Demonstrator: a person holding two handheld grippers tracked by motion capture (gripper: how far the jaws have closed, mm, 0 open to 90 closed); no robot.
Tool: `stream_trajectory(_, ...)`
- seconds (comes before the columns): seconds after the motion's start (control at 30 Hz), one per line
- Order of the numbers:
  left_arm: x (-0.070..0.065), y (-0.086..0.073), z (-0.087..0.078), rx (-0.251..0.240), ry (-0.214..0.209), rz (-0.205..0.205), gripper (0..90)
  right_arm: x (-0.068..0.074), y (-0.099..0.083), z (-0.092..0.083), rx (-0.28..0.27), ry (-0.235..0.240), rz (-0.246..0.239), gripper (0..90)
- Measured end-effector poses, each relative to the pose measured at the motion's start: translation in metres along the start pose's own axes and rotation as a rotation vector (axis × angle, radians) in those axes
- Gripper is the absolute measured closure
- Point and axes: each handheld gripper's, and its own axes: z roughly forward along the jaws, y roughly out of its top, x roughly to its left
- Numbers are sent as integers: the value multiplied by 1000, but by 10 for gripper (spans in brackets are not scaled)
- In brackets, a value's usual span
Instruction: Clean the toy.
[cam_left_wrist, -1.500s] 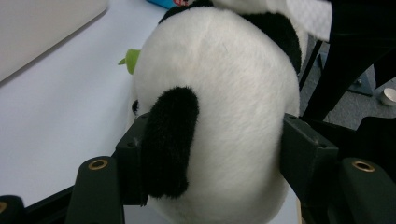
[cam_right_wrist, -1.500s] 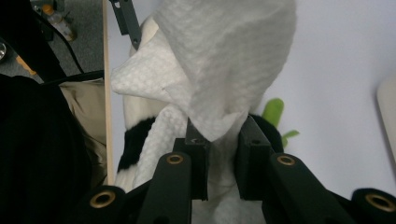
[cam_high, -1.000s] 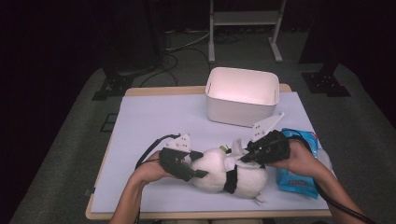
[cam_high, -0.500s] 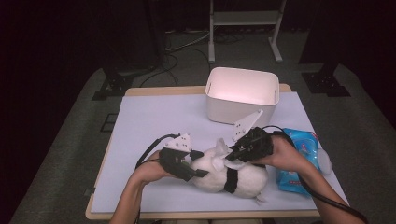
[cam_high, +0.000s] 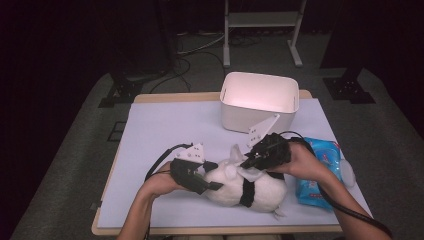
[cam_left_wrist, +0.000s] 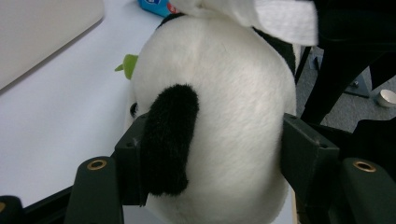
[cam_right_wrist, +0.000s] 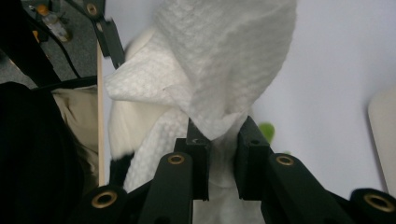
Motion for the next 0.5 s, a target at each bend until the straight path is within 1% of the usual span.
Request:
stream_trajectory(0.07,0,0,0,1,1,-2,349,-1,-8,-4,8,-14,10,774)
stream_trajectory(0.13,0,-1,0,0,0,-3,349,-3,-17,-10,1,-27,24,774)
stream_trajectory(0.23,0,0,0,0,1,2,350,-6,-30,-19,-7,-43,57,774)
stream_trajectory(0.3,0,0,0,0,2,2,351,-11,-39,-25,-4,-66,81,774)
stream_trajectory(0.37,0,0,0,-1,1,1,350,-16,-45,-29,-2,-79,104,774)
stream_trajectory(0.43,0,0,0,-5,1,4,351,-21,-52,-32,-10,-82,129,774)
stream_trajectory(0.5,0,0,0,-5,1,4,352,-25,-56,-34,-18,-87,140,775)
